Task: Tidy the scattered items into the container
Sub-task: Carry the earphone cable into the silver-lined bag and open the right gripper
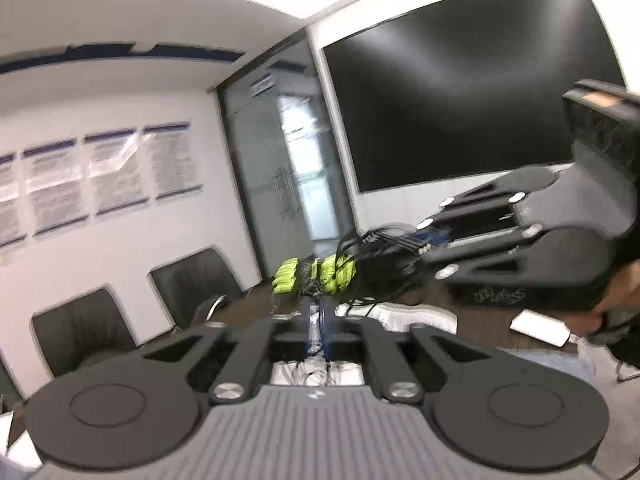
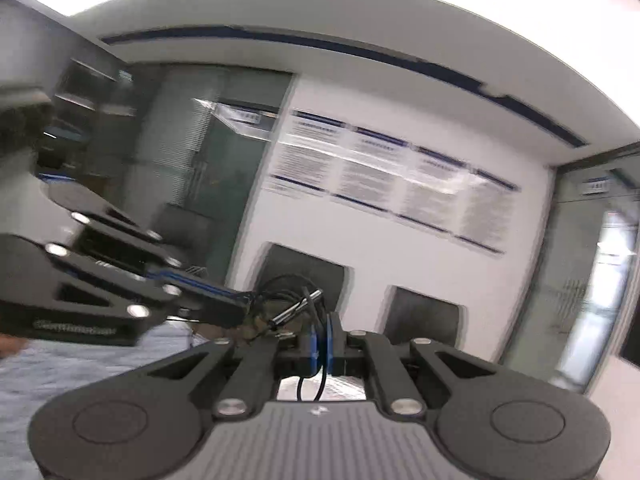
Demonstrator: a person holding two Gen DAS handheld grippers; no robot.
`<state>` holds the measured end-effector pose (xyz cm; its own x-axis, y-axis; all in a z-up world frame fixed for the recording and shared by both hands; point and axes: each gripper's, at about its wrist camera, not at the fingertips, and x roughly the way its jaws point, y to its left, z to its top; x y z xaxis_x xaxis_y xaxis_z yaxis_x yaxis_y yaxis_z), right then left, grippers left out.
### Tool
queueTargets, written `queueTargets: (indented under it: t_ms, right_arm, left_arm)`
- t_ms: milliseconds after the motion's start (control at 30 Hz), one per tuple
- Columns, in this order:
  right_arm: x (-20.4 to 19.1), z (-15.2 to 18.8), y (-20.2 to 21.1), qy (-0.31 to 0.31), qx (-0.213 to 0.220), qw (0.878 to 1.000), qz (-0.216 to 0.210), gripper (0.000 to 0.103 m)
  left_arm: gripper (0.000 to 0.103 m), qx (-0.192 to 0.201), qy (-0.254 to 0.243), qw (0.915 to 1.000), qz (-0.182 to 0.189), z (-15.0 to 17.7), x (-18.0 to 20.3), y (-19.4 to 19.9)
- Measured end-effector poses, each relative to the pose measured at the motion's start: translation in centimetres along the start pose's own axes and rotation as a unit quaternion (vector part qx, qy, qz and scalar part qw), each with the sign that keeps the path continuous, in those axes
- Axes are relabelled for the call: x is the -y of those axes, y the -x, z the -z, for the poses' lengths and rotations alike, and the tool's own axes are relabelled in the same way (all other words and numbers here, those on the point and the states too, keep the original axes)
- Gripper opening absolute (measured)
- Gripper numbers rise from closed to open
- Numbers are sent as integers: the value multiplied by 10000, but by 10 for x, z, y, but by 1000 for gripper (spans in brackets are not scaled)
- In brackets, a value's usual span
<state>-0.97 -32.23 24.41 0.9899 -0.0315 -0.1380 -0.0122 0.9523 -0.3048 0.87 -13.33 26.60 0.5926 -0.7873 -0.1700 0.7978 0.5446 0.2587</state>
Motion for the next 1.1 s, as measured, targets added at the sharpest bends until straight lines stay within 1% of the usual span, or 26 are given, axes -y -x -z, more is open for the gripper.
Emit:
queueTargets:
  t_ms: [67, 100, 200, 267, 333, 367, 433, 467, 500, 533, 567, 600, 633, 667, 700, 800, 833, 867, 900, 967, 1000, 1067, 1100]
  right_arm:
    - [22, -6, -23, -21, -233, 9994, 256, 4]
    - [31, -6, -35, -75, -344, 9987, 373, 4]
    - [57, 8, -75, -191, -828, 9949, 546, 4]
    - [71, 27, -108, -418, -1235, 9903, 480, 4]
    - [86, 49, -140, -752, -1666, 9825, 355, 4]
    - [92, 61, -156, -927, -1883, 9772, 315, 4]
    - [105, 87, -183, -1253, -2235, 9661, 306, 6]
    - [109, 100, -198, -1413, -2412, 9594, 382, 8]
    - [112, 111, -209, -1534, -2632, 9515, 424, 17]
    - [116, 124, -223, -1617, -3027, 9380, 497, 32]
    - [117, 136, -229, -1681, -3356, 9254, 533, 44]
    - [122, 148, -236, -1830, -3674, 9100, 584, 66]
    - [124, 156, -239, -1989, -3825, 9004, 585, 77]
    - [132, 160, -236, -2146, -3909, 8936, 516, 78]
    - [134, 161, -236, -2238, -3921, 8912, 436, 78]
    - [137, 164, -229, -2318, -4049, 8834, 437, 85]
    - [137, 165, -230, -2262, -4089, 8830, 435, 85]
    - [136, 164, -229, -2189, -4141, 8825, 431, 85]
    - [133, 162, -229, -2149, -4172, 8819, 440, 85]
    - [132, 158, -227, -2105, -4252, 8795, 373, 86]
    - [128, 155, -225, -2086, -4320, 8768, 324, 87]
    - [123, 151, -218, -2025, -4430, 8731, 227, 87]
    - [121, 148, -214, -2028, -4467, 8712, 210, 87]
  left_arm:
    - [3, -3, -181, 9998, -44, -21, 1, -28]
    - [3, -60, -248, 9997, 4, -27, 0, -45]
    - [3, -312, -234, 9991, 150, -30, -1, -97]
    - [3, -535, -157, 9983, 178, -20, -2, -133]
    - [3, -862, 38, 9961, 202, -3, -6, -172]
    - [3, -1045, 144, 9942, 190, 4, -7, -189]
    - [4, -1473, 415, 9882, 16, 25, -11, -227]
    - [11, -1718, 536, 9836, -128, 35, -12, -245]
    - [42, -1976, 640, 9778, -277, 44, -13, -262]
    - [53, -2297, 738, 9694, -463, 53, -14, -277]
    - [62, -2600, 835, 9596, -675, 63, -15, -288]
    - [63, -2757, 900, 9548, -657, 69, -21, -293]
    - [64, -2901, 973, 9503, -580, 72, -24, -297]
    - [70, -3013, 1046, 9467, -456, 77, -27, -298]
    - [80, -3044, 1070, 9458, -368, 78, -26, -296]
    - [93, -3012, 1039, 9475, -257, 77, -33, -279]
    - [95, -3036, 1034, 9468, -261, 78, -30, -269]
    - [99, -3087, 1038, 9452, -229, 77, -30, -269]
    - [101, -3131, 1021, 9440, -178, 76, -31, -265]
    - [103, -3158, 945, 9440, -120, 76, -31, -254]
    - [103, -3211, 917, 9425, -93, 75, -28, -249]
    - [103, -3338, 947, 9378, -92, 76, -28, -242]
    - [103, -3432, 1013, 9337, -103, 77, -30, -240]
